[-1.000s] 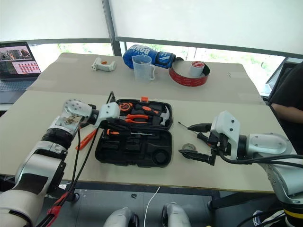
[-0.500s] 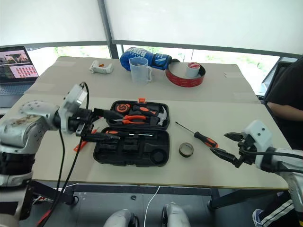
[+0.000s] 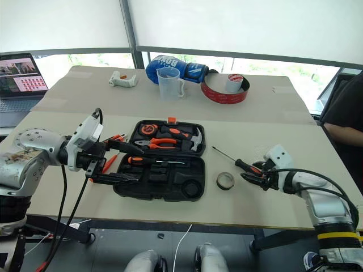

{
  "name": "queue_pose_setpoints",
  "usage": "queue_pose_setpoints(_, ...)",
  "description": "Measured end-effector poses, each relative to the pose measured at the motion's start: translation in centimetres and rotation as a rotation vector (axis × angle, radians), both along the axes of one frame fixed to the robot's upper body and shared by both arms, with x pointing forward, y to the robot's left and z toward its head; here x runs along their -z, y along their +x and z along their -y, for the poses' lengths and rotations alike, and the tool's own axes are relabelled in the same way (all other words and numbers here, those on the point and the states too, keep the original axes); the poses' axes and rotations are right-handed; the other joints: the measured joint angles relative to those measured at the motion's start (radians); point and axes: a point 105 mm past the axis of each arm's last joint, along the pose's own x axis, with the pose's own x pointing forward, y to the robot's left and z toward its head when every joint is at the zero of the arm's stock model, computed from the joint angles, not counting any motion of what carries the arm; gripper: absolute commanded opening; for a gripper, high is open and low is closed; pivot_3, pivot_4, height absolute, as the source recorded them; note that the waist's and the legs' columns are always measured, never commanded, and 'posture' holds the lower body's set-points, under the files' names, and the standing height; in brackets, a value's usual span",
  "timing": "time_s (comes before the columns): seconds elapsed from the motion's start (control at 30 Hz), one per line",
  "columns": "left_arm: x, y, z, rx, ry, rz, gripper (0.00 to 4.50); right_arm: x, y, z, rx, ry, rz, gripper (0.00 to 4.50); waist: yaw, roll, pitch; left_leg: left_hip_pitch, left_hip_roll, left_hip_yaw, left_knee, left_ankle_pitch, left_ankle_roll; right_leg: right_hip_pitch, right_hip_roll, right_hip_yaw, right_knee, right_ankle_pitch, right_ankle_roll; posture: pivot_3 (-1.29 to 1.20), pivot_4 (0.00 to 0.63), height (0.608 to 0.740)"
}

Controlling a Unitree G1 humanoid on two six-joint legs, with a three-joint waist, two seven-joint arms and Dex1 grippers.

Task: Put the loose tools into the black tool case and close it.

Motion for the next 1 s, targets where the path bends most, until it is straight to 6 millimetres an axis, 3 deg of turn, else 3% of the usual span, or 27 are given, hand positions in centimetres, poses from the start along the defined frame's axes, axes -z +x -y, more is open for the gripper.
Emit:
queue_pose_setpoints(0.1,0.2,0.0,-0.2,-0.007,0.010,-0.001,4.50,-0.1,0.0,0.2,0.005,-0.001,0.012,1.11,0.000,0.000,0.000,0.000,0.000,0.000,0.000,0.000,0.000,0.000,0.000,0.000,0.000,0.000,0.000,0.00,0.150,0.714)
queue_pose_setpoints(0.27,0.9,-0.2,-1.1,-0.045,0.036,-0.025,4.50,-0.6,-0.2,0.9,0.006,0.002,0.024,1.06,-0.003,0.003,0.002,0.000,0.000,0.000,0.000,0.000,0.000,0.000,0.000,0.000,0.000,0.000,0.000,0.00,0.150,0.714)
queue_pose_setpoints(0.33,1.5,-0.6,-2.2,-0.077,0.067,-0.051,4.50,-2.9,0.3,0.2,-0.046,0.023,0.074,1.06,-0.014,0.007,0.004,0.000,0.001,0.001,0.000,0.000,0.000,-0.001,0.000,0.002,0.001,0.000,0.000,0.00,0.150,0.714)
queue_pose_setpoints(0.47,1.9,-1.3,-3.4,-0.113,0.095,-0.070,4.50,-9.0,0.6,-4.0,-0.272,0.038,0.222,1.06,-0.021,0.010,0.006,0.002,0.002,0.000,-0.003,0.001,-0.002,-0.001,0.001,0.002,0.001,0.000,0.000,0.00,0.150,0.714)
queue_pose_setpoints(0.53,2.1,-1.8,-4.2,-0.138,0.105,-0.079,4.50,-10.5,0.2,-7.2,-0.433,0.017,0.242,1.06,-0.023,0.010,0.006,0.004,0.002,0.001,-0.006,0.001,-0.003,-0.002,0.001,0.002,0.001,-0.001,-0.001,0.00,0.150,0.714)
queue_pose_setpoints(0.57,2.2,-2.0,-4.6,-0.153,0.105,-0.080,4.50,-10.8,-0.5,-9.9,-0.566,-0.001,0.244,1.06,-0.022,0.010,0.006,0.004,0.001,0.001,-0.008,0.002,-0.003,-0.002,0.001,0.001,0.001,-0.001,-0.001,0.00,0.150,0.714)
queue_pose_setpoints(0.67,2.1,-2.3,-4.5,-0.160,0.103,-0.067,4.50,-9.0,-1.5,-14.6,-0.785,-0.077,0.199,1.06,-0.013,0.011,0.007,0.003,0.001,0.001,-0.009,0.002,-0.004,-0.002,0.000,-0.001,0.001,-0.002,-0.003,0.00,0.150,0.714)
queue_pose_setpoints(0.73,1.9,-2.2,-4.6,-0.183,0.099,-0.054,4.50,-7.3,-1.1,-16.8,-0.848,-0.162,0.162,1.06,-0.007,0.011,0.007,0.001,0.000,0.002,-0.008,0.002,-0.004,-0.004,0.000,-0.001,0.001,-0.002,-0.003,0.00,0.150,0.714)
queue_pose_setpoints(0.83,1.5,-2.0,-4.8,-0.218,0.095,-0.030,4.50,-6.3,0.4,-18.9,-0.843,-0.269,0.163,1.06,-0.006,0.011,0.007,-0.008,-0.001,0.002,-0.004,0.002,-0.004,-0.011,-0.001,-0.002,0.003,-0.001,-0.003,0.00,0.150,0.714)
queue_pose_setpoints(1.0,1.8,-2.2,-5.4,-0.256,0.100,-0.041,4.50,-6.2,0.7,-19.2,-0.830,-0.295,0.161,1.06,-0.005,0.011,0.007,-0.015,0.000,0.002,0.001,0.002,-0.003,-0.016,0.000,-0.005,0.003,0.003,-0.010,0.00,0.150,0.714)
